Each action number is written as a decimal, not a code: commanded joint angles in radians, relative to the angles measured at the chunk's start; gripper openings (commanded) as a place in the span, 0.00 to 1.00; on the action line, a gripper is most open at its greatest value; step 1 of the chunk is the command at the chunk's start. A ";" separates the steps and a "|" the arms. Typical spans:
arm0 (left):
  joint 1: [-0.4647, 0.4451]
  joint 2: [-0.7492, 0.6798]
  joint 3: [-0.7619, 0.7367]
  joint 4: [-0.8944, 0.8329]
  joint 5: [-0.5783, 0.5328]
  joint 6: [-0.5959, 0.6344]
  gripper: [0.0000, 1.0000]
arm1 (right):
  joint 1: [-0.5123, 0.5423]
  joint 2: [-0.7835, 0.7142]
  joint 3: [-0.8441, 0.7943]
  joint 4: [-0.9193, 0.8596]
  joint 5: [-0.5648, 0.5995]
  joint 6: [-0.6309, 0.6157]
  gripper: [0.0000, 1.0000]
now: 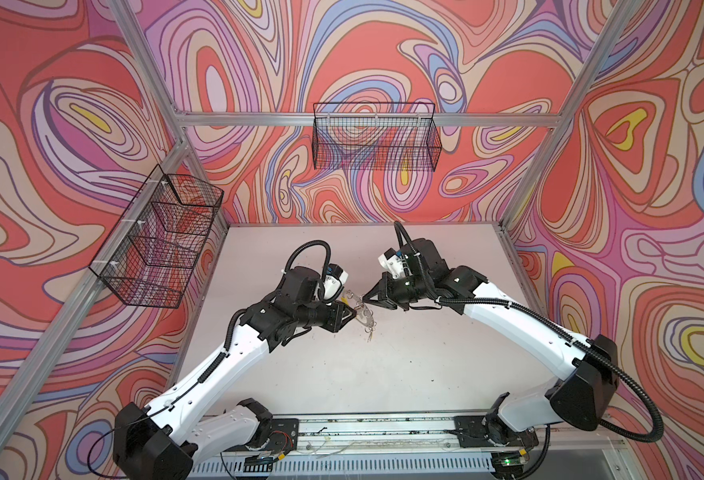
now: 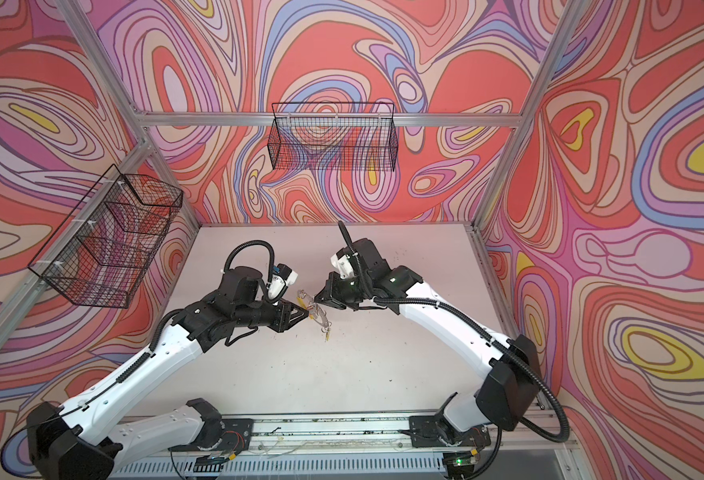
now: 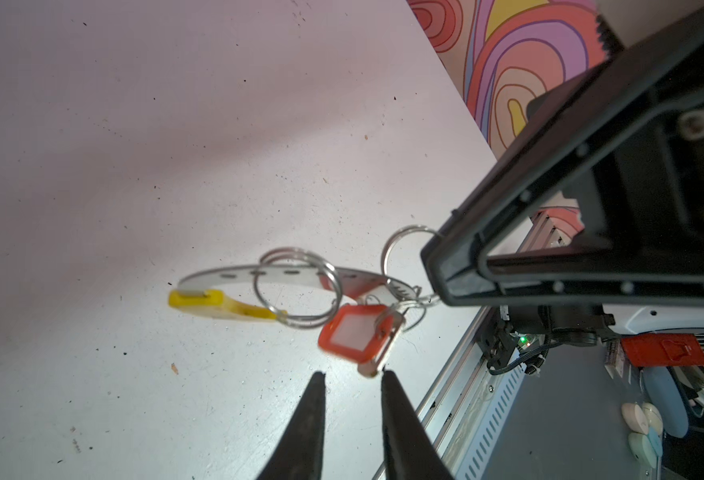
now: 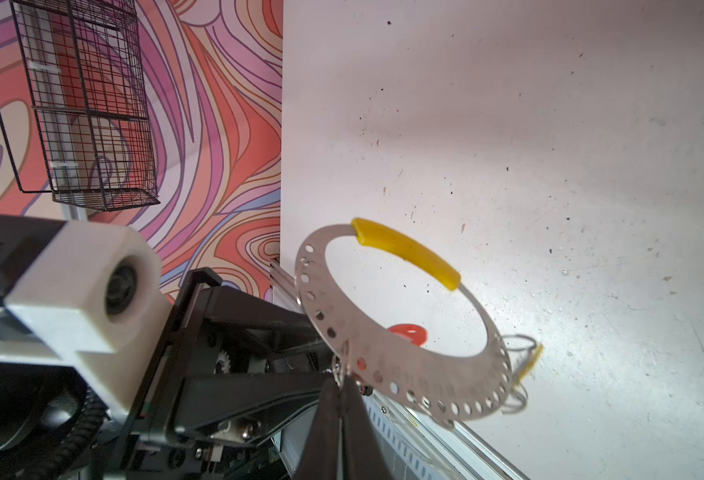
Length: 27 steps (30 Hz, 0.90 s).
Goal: Put the keys on the keyring
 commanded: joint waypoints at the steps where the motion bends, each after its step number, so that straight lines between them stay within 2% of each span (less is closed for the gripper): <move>1: 0.010 -0.034 0.042 -0.075 -0.020 0.044 0.34 | -0.003 0.007 0.014 0.030 -0.028 0.000 0.00; 7: -0.005 -0.129 0.087 -0.137 -0.081 0.123 0.32 | -0.002 0.028 0.013 0.028 -0.056 0.056 0.00; 12: -0.111 -0.127 0.130 -0.135 -0.263 0.256 0.32 | -0.003 0.047 0.097 -0.092 0.001 0.100 0.00; 16: -0.268 -0.164 0.005 0.079 -0.507 0.429 0.32 | -0.003 0.021 0.113 -0.102 0.037 0.220 0.00; 19: -0.345 -0.215 -0.133 0.303 -0.615 0.568 0.32 | -0.003 -0.002 0.109 -0.115 0.047 0.274 0.00; 27: -0.387 -0.241 -0.267 0.558 -0.661 0.728 0.29 | 0.004 -0.044 0.082 -0.102 0.029 0.304 0.00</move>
